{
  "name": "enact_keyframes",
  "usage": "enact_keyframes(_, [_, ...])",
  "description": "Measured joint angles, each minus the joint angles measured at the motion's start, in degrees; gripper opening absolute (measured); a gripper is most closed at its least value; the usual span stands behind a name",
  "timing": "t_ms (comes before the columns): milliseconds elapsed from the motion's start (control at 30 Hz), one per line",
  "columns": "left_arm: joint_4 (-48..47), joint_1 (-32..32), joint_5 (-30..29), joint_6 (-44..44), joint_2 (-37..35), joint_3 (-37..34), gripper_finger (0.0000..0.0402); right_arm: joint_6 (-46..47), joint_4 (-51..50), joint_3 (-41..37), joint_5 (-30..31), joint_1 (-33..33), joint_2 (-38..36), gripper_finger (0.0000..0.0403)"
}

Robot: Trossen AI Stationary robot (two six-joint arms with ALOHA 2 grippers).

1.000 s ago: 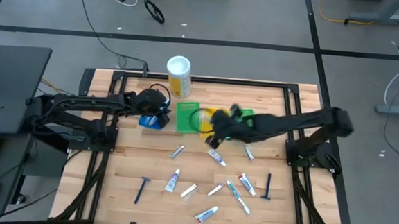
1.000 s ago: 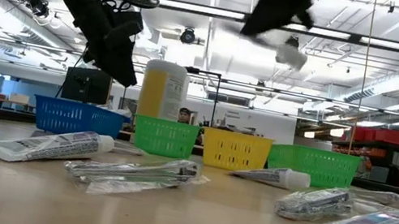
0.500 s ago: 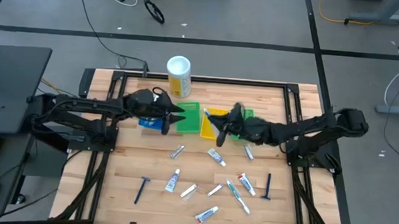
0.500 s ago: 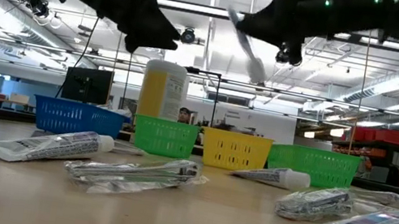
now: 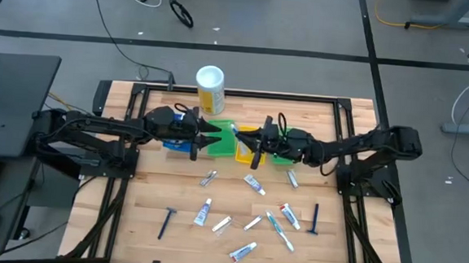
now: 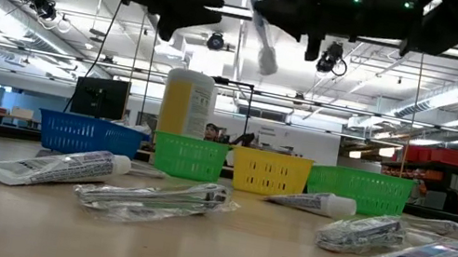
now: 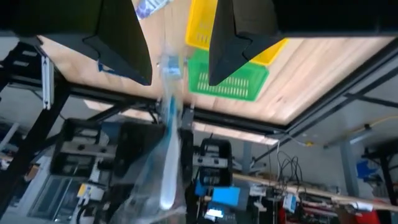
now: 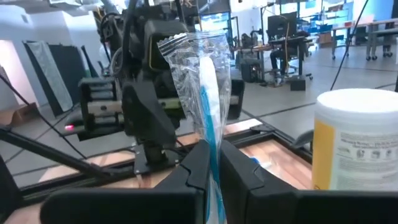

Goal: Pick & Place Travel size toiletries
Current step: Put the blue toothbrush into the blue bin

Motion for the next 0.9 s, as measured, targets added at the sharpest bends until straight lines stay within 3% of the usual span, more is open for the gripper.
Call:
enact_keyframes(400, [-0.81, 0.0, -0.13, -0.57, 0.0, 0.0, 0.017, -1.25, 0.49, 8.17, -2.61, -0.01, 6.69, 0.0027])
enact_keyframes(900, [1.8, 0.0, 0.46, 1.31, 0.0, 0.0, 0.0253, -1.51, 0.43, 10.35, -2.64, -0.3, 8.48, 0.0027])
